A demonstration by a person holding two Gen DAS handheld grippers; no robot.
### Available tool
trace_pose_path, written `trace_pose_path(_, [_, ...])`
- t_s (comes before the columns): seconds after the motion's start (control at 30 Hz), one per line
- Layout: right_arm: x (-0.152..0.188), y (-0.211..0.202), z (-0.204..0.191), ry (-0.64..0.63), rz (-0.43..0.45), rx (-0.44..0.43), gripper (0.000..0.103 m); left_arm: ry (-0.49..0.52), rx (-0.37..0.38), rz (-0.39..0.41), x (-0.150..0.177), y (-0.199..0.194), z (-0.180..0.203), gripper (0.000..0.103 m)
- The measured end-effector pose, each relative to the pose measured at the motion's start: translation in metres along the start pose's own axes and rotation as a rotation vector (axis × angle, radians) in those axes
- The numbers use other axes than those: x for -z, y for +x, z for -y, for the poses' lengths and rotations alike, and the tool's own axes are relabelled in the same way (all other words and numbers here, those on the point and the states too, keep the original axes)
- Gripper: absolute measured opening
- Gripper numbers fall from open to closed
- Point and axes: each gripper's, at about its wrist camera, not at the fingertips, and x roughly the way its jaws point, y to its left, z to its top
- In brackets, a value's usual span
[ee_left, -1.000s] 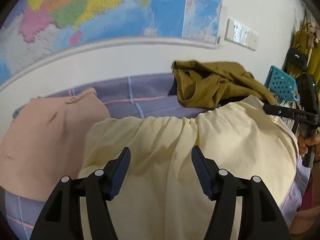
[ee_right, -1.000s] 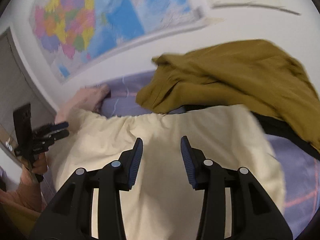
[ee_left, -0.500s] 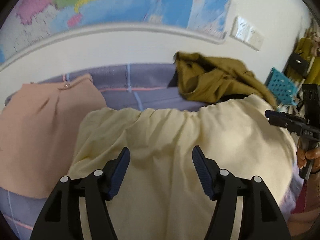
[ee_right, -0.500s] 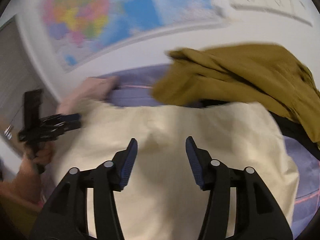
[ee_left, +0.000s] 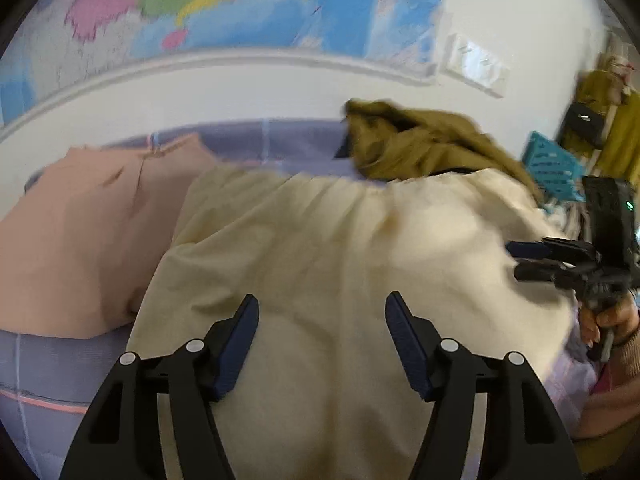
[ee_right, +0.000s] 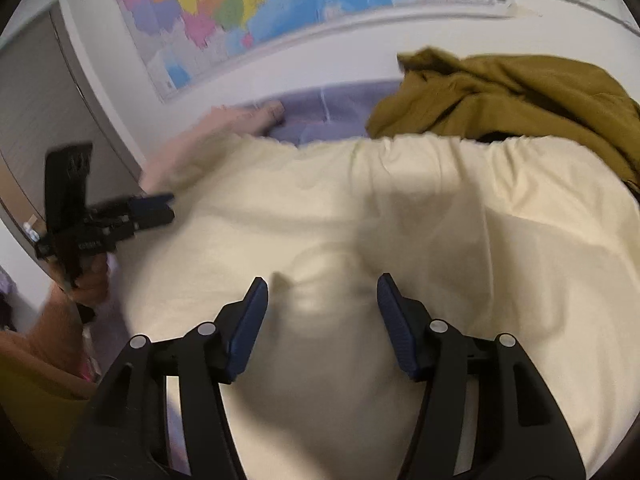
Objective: Fold large clothes
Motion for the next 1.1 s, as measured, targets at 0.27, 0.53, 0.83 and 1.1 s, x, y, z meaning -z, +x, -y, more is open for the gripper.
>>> trace_pose_path(0.27, [0.028,-0.033,-0.020,-0.058,-0.015,0.014,0.058,0.118,0.104,-0.022,0.044,-0.014,0.046,0.065])
trace_pose_path(0.53, [0.042,-0.050,-0.004,0.026,0.022,0.014,0.056,0.028,0.101,-0.028,0.055,-0.006,0.038,0.067])
trace_pose_path(0.83, [0.064,-0.077,0.072,0.237,0.035,0.220,0.046,-0.068,0.014,-0.023,0.067,-0.023,0.000,0.062])
trace_pose_path(1.1, [0.068,-0.090,0.070,0.255,0.079,0.197,0.054,-0.058,-0.036,-0.004,0.071,-0.033,0.001,0.062])
